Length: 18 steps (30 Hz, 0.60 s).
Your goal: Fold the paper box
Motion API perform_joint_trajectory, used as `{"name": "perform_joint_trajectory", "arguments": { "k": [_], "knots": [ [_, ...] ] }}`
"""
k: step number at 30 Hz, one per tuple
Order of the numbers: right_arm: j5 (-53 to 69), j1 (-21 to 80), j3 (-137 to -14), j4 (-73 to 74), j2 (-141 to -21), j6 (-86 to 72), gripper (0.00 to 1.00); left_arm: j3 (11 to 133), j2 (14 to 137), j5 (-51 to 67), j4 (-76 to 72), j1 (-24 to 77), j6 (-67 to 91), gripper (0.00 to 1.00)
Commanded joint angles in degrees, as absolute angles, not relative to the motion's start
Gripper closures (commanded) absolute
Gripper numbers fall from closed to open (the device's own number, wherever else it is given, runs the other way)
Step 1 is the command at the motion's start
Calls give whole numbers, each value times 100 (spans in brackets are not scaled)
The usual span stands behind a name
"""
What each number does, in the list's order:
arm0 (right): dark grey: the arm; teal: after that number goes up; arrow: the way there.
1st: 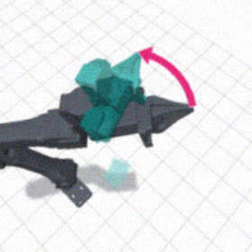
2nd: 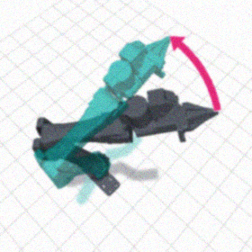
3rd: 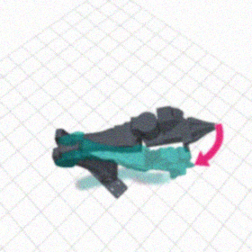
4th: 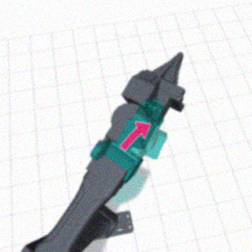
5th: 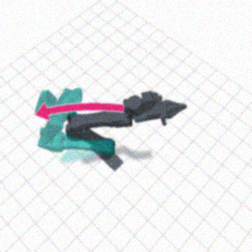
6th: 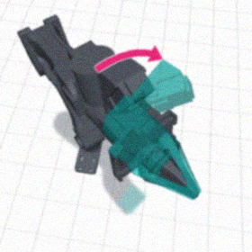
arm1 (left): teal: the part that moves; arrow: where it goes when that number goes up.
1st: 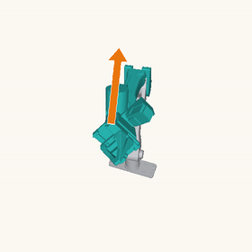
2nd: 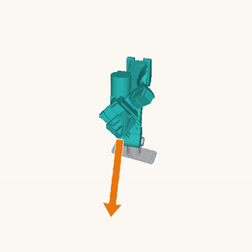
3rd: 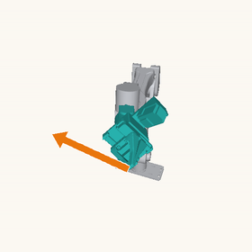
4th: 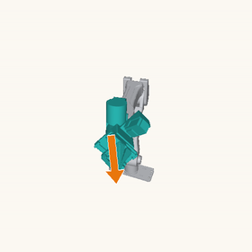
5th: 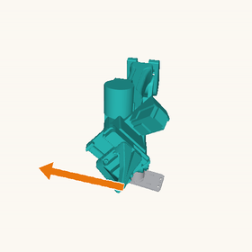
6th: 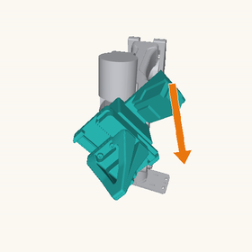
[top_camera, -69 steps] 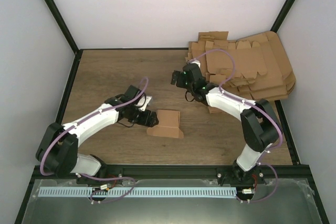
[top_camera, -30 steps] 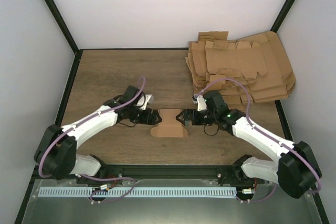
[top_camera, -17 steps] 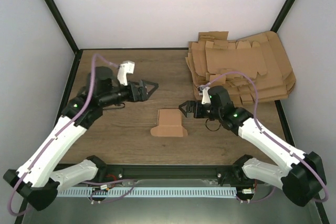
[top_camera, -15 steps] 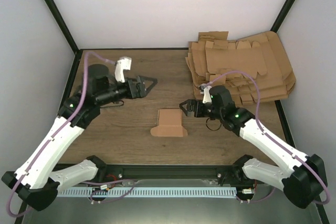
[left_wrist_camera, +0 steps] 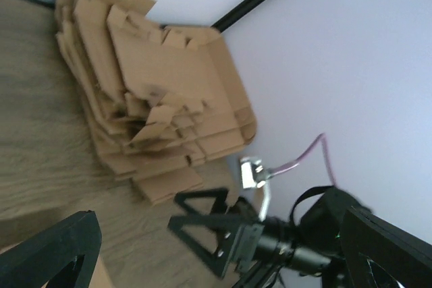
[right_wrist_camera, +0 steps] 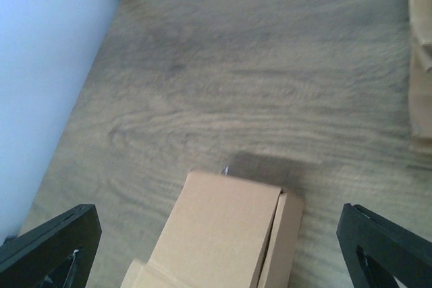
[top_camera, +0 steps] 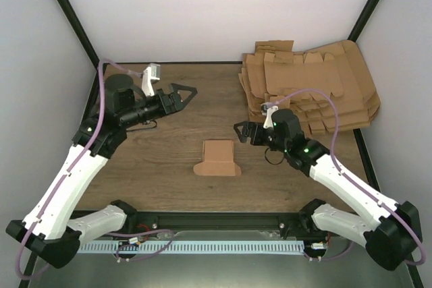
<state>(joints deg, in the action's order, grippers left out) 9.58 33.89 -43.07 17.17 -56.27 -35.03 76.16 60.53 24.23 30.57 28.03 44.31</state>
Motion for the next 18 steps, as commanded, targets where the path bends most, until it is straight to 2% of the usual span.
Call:
{"name": "perform_joint_trajectory", "arguments": {
  "k": [1, 6, 9, 18],
  "knots": [
    [-89, 3401, -4793, 856, -6092, -3581, 0, 7016, 6108, 2286, 3515, 2773, 4297, 0],
    [-1694, 3402, -5487, 426, -7349, -3722, 0, 5977, 6008, 2258, 3050, 2776, 4157, 0],
    [-2164, 3415, -6126, 435, -8396, -3779, 0, 5783, 6097, 2092, 3039, 2773, 3763, 0],
    [-3308, 3876, -7743, 641, -10270, -3751, 0, 5839, 6590, 1, 3634, 2740, 3196, 0]
  ]
}}
